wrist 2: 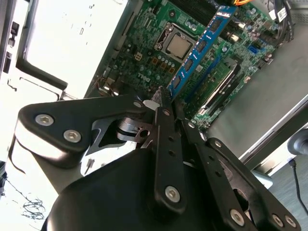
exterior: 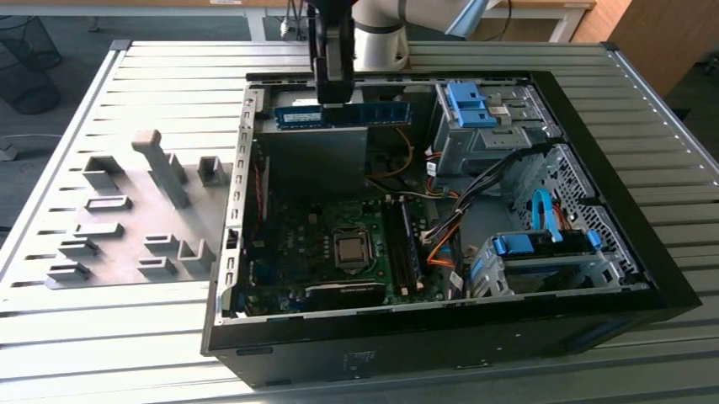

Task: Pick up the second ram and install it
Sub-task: 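Pick up the second ram and move it above second insertion slot, then insert the second ram into the second slot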

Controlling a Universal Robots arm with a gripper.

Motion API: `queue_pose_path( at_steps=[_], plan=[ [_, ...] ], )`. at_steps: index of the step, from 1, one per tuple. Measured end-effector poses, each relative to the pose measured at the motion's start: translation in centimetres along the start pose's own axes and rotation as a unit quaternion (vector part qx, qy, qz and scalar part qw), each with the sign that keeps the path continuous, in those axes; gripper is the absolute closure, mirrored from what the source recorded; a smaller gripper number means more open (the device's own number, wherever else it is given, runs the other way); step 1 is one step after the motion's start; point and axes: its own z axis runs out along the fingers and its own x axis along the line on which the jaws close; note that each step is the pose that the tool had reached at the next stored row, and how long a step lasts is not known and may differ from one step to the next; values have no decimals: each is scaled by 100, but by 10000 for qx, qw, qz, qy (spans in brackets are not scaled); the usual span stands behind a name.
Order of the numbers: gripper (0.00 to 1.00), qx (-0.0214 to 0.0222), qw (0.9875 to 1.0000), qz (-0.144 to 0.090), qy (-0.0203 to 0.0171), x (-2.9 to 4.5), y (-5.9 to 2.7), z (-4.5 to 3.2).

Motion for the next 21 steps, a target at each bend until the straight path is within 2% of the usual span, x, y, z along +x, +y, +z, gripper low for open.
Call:
queue_pose_path(
  at_steps=[12,18,21],
  plan=[
    [86,0,10000,1,0,3,-359,1],
    [86,0,10000,0,0,3,-388,2],
    [86,0,10000,1,0,4,-430,2]
  ],
)
